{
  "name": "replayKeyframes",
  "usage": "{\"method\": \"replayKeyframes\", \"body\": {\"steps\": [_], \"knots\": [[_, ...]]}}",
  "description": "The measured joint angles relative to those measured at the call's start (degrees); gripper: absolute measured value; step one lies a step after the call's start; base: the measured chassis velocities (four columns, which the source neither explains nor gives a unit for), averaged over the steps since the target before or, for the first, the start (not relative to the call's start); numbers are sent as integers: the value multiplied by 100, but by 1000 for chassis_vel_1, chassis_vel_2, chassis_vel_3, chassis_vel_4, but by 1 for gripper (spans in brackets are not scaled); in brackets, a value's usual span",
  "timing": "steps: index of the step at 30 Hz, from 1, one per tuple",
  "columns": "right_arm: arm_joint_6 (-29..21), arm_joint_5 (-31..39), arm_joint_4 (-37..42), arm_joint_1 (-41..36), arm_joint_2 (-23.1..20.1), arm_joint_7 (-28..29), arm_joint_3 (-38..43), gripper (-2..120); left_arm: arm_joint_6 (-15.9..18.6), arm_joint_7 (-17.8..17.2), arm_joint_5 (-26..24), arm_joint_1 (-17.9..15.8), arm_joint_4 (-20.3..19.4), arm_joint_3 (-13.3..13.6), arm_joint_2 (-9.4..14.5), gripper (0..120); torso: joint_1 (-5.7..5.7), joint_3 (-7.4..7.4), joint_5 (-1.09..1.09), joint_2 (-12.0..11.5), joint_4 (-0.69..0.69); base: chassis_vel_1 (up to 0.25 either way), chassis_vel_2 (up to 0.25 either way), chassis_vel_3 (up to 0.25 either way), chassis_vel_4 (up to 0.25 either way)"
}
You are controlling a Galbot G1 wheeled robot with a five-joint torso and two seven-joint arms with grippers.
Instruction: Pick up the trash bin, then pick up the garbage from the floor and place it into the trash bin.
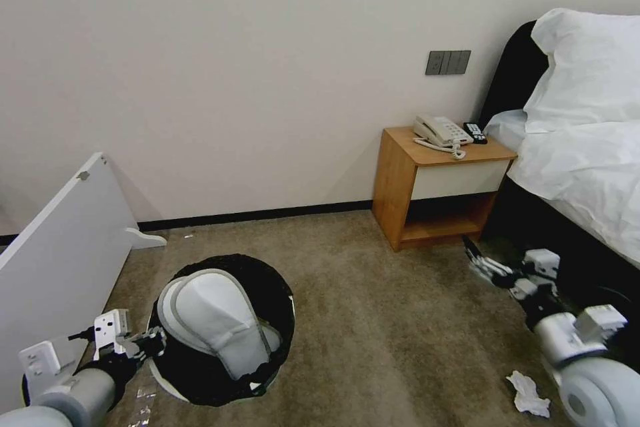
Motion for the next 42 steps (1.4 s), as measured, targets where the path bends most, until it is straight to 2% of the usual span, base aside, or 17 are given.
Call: {"method": "replayKeyframes", "body": {"steps": [4, 9, 13, 19, 25, 27, 33, 42], "knots": [[-59, -89, -136, -259, 5, -170, 165, 100, 0, 7, -8, 16, -3, -39, 6, 2, 0, 0, 0, 0, -2, 0, 0, 0, 0], [-183, -105, -798, -601, -61, -588, 310, 100, 0, 14, -51, 45, -23, -121, 49, 2, 0, 0, 1, 0, 1, 0, 0, 0, 0], [-325, -51, -1061, -689, -118, -676, 284, 100, 0, 16, -59, 54, -25, -142, 59, 2, 0, 0, 1, 0, 0, 0, 0, 0, 0], [-968, 121, -1756, -924, -428, -603, 184, 100, 0, 17, -109, 65, -12, -209, 90, 2, 0, 0, 1, 0, -1, 0, 0, 0, 0], [-1336, 164, -2120, -1032, -625, -427, 105, 100, 0, 21, -117, 75, 7, -227, 83, 2, 0, 0, 1, 0, -1, 0, 0, 0, 0], [-1639, 225, -2280, -1074, -733, -383, 74, 100, 0, 23, -119, 86, 11, -230, 80, 2, 0, 0, 1, 0, -1, 0, 0, 0, 0], [-2196, 386, -2375, -943, -798, -167, 55, 100, 0, 30, -115, 104, 27, -234, 64, 2, 0, 0, 0, 0, -1, 0, 0, 0, 0], [-2313, 486, -2980, -234, -739, -237, -281, 100, 0, 32, -125, 133, 22, -296, 75, 2, 0, 1, 0, 0, 0, 0, 0, 0, 0]]}}
